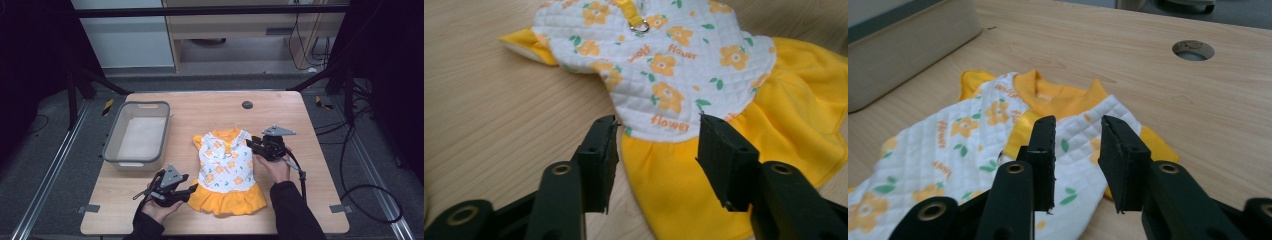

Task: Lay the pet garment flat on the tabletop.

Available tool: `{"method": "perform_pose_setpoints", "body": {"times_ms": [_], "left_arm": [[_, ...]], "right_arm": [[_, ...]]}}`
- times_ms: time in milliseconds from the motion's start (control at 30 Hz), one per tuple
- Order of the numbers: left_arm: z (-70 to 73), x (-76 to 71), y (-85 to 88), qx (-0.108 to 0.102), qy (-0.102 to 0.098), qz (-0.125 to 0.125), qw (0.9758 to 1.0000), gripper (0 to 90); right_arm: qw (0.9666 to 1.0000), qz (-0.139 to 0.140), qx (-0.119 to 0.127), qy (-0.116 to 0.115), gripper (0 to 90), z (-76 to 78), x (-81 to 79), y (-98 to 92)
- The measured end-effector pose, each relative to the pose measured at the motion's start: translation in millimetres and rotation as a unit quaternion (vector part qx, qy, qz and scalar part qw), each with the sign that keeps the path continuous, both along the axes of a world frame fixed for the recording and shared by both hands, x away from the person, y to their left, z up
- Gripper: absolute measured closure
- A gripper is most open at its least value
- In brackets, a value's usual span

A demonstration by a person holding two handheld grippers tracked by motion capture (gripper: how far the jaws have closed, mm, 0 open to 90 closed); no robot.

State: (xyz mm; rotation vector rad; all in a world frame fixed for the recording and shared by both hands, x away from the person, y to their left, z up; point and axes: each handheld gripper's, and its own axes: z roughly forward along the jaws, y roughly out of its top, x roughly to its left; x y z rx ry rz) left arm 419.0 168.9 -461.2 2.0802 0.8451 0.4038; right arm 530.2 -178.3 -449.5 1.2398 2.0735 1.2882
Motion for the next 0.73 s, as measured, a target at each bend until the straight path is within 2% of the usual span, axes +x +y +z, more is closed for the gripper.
{"method": "perform_pose_setpoints", "body": {"times_ms": [133,167,300,467,600,733], "left_arm": [[-0.9,-2.9,12.5,-0.007,0.001,0.011,0.9999,43.2],[-1.3,-3.5,16.1,-0.009,0.003,0.014,0.9999,39.6],[-3.4,-7.3,30.0,-0.008,0.000,0.024,0.9997,34.7],[-7.0,-12.5,46.4,-0.009,0.005,0.033,0.9994,30.4],[-11.6,-14.6,62.4,-0.004,0.011,0.051,0.9986,29.1],[-14.7,-17.5,74.5,-0.006,0.015,0.070,0.9974,28.3]], "right_arm": [[1.0000,0.006,0.005,-0.001,60.6,4.4,-15.3,-7.0],[0.9999,0.006,0.008,0.002,52.6,6.0,-27.1,-13.7],[1.0000,-0.001,-0.001,0.002,43.5,3.6,-42.6,-24.3],[0.9999,-0.007,-0.014,0.004,32.9,-7.6,-63.3,-40.7],[0.9998,-0.013,-0.006,0.010,25.9,-15.4,-76.9,-52.9],[0.9994,-0.023,-0.020,0.015,20.6,-23.5,-86.9,-61.1]]}}
